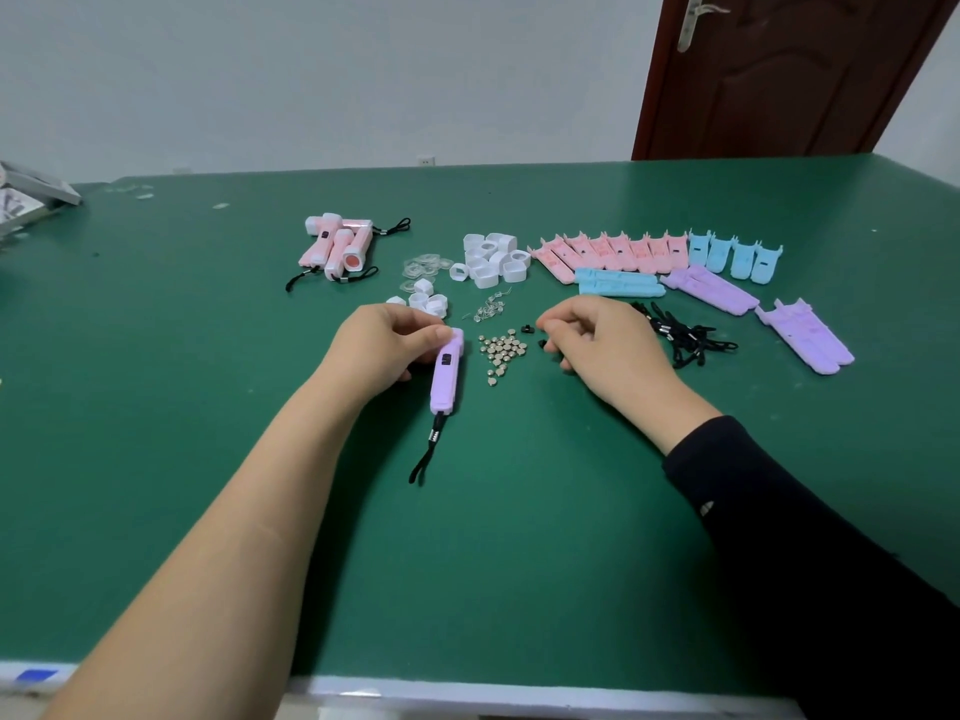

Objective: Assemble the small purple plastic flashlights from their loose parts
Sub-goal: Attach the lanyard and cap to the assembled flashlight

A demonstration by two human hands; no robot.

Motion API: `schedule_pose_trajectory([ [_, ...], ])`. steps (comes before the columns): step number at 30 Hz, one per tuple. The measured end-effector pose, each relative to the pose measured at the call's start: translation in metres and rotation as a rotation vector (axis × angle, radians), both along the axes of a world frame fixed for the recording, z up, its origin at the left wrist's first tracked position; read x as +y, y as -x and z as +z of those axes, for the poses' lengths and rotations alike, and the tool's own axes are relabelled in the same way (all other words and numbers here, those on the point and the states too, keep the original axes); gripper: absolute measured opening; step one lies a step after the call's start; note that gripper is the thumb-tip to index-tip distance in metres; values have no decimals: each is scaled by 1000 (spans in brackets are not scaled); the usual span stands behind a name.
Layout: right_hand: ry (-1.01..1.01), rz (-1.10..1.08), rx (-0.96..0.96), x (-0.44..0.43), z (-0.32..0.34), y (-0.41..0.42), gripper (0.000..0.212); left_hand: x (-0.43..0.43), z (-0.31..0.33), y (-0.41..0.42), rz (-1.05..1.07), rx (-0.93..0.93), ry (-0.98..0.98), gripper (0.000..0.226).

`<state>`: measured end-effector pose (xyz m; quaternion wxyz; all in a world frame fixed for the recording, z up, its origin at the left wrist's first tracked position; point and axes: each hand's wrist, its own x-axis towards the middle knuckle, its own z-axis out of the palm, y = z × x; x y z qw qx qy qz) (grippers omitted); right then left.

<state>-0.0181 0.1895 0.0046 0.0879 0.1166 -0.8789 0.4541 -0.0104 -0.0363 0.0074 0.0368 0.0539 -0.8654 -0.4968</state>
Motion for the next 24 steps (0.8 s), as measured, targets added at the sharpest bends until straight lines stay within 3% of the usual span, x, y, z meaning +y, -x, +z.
schedule_pose_trajectory([
  [20, 1, 12, 0, -1, -3, 2, 24, -6, 6, 1, 61, 19, -50, 10],
  [24, 5, 20, 0, -1, -3, 1, 24, -9, 8, 2, 76, -32, 32, 6],
])
